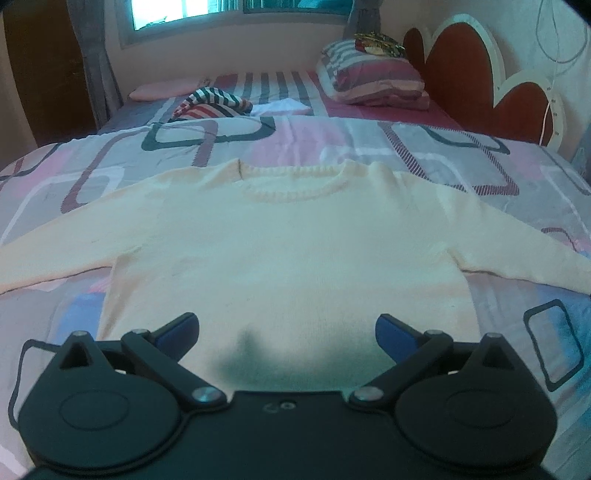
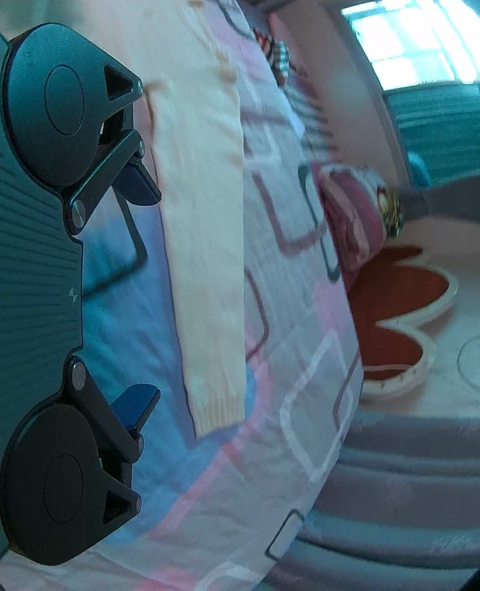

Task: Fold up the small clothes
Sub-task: 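Move the right tool to the sweater's sleeve cuff and grasp it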

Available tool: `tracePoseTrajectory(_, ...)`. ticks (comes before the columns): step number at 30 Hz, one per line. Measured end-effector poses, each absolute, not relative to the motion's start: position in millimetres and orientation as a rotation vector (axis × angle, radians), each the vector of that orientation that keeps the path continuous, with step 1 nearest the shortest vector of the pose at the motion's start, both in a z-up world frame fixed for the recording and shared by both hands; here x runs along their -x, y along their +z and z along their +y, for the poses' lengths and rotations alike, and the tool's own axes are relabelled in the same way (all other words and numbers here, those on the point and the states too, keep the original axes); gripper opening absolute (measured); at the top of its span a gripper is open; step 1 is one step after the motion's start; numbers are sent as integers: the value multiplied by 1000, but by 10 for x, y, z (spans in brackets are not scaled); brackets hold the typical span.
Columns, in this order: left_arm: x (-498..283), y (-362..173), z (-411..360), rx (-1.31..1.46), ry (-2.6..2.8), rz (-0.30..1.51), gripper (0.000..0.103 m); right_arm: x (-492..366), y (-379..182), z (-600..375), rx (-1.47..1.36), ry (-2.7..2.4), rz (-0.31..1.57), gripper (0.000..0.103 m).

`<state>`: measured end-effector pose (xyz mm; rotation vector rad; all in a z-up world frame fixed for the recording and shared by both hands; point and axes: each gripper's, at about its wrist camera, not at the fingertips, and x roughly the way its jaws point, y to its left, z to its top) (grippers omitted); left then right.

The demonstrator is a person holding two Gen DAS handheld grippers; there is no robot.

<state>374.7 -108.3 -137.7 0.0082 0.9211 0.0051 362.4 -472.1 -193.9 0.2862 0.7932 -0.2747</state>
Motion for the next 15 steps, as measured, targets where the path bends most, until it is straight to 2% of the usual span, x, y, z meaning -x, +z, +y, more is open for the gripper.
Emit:
tracePoseTrajectory(1, -3764, -1388, -1085, -9, 7, 921, 101, -3671, -1997, -4805, -293, -286, 804, 78)
tracePoseTrajectory(5, -3847, -1409, -1073, -13, 27, 923, 101, -3822, -2225, -5111, -365, -342, 859, 76)
tracePoseTrajectory(13, -3991, -1427, -899, -27, 92, 932, 92, -4052, -2520, -5615, -518, -423, 897, 76)
tracePoseTrajectory(14, -3995, -1426, -874, -28, 99, 932, 91, -4086, -2536, -5647, -528, -431, 889, 75)
tracePoseTrajectory(15, -3994, -1425, -845, -28, 102, 931, 90, -4117, -2539, -5680, -537, -440, 878, 66)
